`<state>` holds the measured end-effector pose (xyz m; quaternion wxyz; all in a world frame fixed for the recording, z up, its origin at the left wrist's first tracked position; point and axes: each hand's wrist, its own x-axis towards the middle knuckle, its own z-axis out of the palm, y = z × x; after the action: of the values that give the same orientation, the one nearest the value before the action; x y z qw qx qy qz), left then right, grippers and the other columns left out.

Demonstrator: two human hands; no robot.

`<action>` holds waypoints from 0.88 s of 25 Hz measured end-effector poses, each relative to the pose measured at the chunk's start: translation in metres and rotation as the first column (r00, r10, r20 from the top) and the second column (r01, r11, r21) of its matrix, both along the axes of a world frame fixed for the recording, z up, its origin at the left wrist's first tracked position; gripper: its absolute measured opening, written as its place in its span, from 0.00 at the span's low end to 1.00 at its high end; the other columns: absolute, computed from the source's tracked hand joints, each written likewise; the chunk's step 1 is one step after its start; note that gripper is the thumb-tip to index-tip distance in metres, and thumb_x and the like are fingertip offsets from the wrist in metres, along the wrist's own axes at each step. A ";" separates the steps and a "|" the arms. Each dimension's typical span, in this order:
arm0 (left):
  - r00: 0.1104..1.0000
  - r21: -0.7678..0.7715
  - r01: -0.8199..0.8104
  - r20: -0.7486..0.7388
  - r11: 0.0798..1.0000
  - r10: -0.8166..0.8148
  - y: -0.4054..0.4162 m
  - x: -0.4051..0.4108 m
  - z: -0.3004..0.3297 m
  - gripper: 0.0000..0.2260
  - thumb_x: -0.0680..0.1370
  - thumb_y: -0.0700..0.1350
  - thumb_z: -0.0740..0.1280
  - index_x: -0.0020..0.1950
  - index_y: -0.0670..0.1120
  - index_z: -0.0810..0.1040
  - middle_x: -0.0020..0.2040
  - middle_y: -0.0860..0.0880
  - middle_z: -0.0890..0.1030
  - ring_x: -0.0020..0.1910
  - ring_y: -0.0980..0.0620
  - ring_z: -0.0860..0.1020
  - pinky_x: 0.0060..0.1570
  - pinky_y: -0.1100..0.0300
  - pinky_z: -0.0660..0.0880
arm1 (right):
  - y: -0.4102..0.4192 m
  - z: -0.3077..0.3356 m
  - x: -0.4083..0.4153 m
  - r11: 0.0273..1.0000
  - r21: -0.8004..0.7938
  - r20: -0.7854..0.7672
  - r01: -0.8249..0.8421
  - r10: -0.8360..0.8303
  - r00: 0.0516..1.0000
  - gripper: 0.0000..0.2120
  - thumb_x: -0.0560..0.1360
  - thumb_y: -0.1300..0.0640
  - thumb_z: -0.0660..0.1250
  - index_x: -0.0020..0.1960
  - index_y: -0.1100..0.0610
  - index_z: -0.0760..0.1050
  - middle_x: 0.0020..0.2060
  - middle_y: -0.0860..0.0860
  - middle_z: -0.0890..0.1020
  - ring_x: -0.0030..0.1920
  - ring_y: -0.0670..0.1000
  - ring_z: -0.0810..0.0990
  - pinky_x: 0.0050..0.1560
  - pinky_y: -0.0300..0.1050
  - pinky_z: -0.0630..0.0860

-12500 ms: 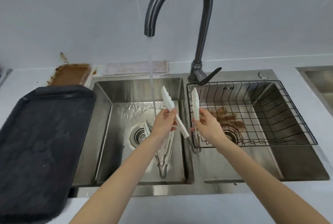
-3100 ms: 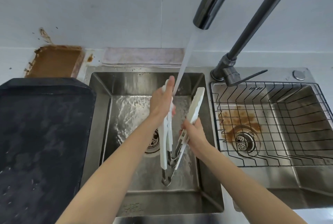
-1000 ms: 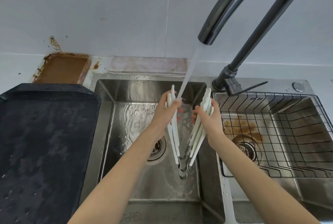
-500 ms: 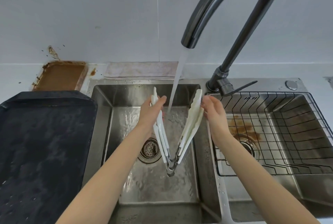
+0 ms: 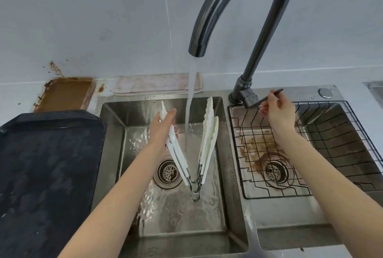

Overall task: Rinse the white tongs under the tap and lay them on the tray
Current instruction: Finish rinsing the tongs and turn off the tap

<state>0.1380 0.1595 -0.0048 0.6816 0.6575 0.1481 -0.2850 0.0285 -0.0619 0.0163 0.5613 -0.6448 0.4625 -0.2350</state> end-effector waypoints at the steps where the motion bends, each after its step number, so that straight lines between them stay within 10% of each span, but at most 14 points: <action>1: 1.000 0.001 -0.004 -0.005 1.000 0.004 0.000 -0.001 -0.001 0.09 0.75 0.46 0.67 0.38 0.49 0.70 0.29 0.50 0.67 0.24 0.54 0.66 0.26 0.62 0.67 | 0.001 -0.003 0.001 1.000 -0.028 0.006 -0.003 0.003 1.000 0.10 0.80 0.56 0.56 0.55 0.59 0.73 0.33 0.48 0.75 0.32 0.44 0.75 0.42 0.42 0.76; 10: 0.997 -0.069 -0.032 -0.075 0.997 0.027 0.007 0.001 -0.012 0.09 0.75 0.47 0.68 0.37 0.50 0.70 0.29 0.51 0.67 0.20 0.57 0.67 0.23 0.63 0.66 | -0.007 0.006 0.013 1.000 0.006 -0.004 -0.022 0.022 1.000 0.09 0.80 0.56 0.55 0.46 0.56 0.72 0.31 0.48 0.76 0.29 0.42 0.74 0.39 0.38 0.76; 15: 0.990 -0.128 -0.102 -0.108 0.986 0.088 0.017 0.001 -0.012 0.09 0.75 0.46 0.68 0.38 0.49 0.70 0.25 0.52 0.69 0.19 0.57 0.66 0.22 0.65 0.65 | 0.036 0.010 0.007 0.985 0.083 0.026 0.150 -0.152 0.988 0.26 0.79 0.54 0.59 0.75 0.57 0.57 0.37 0.45 0.76 0.34 0.41 0.75 0.43 0.37 0.76; 20: 0.980 -0.155 -0.128 -0.174 0.979 0.101 0.026 0.000 -0.013 0.08 0.74 0.47 0.68 0.40 0.47 0.70 0.22 0.53 0.69 0.17 0.57 0.67 0.20 0.68 0.66 | 0.140 -0.007 -0.010 0.868 0.337 -0.083 -0.366 0.414 0.906 0.35 0.76 0.50 0.63 0.76 0.57 0.50 0.57 0.48 0.73 0.57 0.47 0.73 0.58 0.38 0.69; 22: 0.975 -0.164 -0.126 -0.203 0.978 0.091 0.029 0.001 -0.013 0.08 0.74 0.48 0.69 0.43 0.46 0.71 0.24 0.52 0.69 0.17 0.57 0.68 0.20 0.68 0.66 | 0.156 -0.019 -0.011 0.772 0.493 -0.060 -0.400 0.490 0.870 0.28 0.75 0.49 0.65 0.71 0.57 0.61 0.56 0.50 0.76 0.56 0.50 0.76 0.58 0.43 0.72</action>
<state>0.1385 0.1884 -0.0179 0.7338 0.5548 0.2239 -0.3218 0.0177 0.0940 -0.0028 0.6932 -0.6011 0.3887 0.0841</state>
